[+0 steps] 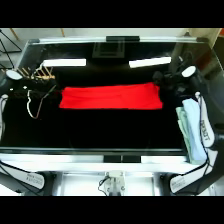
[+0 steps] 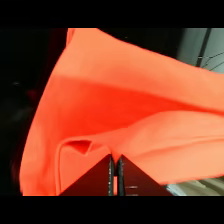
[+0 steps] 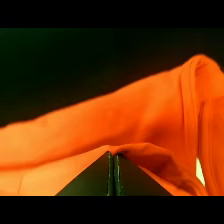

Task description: Fold the shirts.

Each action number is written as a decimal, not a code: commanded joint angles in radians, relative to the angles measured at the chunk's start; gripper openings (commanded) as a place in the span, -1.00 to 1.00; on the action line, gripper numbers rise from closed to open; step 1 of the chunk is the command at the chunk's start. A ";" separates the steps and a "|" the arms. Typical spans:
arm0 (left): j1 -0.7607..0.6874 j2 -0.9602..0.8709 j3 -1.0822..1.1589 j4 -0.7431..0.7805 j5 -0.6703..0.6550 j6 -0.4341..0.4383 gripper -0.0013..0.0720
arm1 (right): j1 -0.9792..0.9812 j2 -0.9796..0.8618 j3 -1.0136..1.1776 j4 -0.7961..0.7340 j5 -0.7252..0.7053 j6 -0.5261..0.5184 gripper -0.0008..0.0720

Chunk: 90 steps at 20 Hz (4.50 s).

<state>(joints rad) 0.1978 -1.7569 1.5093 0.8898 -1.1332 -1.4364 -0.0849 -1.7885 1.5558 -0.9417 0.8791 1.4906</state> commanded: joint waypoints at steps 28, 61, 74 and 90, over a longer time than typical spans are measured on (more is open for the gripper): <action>-0.163 0.007 0.227 0.000 -0.239 -0.039 -0.03 | -0.022 -0.114 0.101 -0.117 0.433 -0.006 -0.80; -0.594 0.005 0.160 -0.032 0.159 -0.132 -0.88 | 0.078 0.476 0.131 -0.034 0.575 0.043 -0.80; -0.042 0.624 0.160 0.151 -0.162 -0.120 -0.88 | 0.545 -0.111 0.131 -0.004 0.093 0.133 0.35; -0.047 0.624 0.157 0.151 -0.176 -0.093 -0.88 | 0.123 0.172 -0.284 -0.216 0.441 0.154 0.84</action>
<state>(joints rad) 0.1505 -1.1324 1.6661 1.0405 -1.2984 -1.5341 0.0868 -1.6444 1.4227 -1.2713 1.3994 1.6459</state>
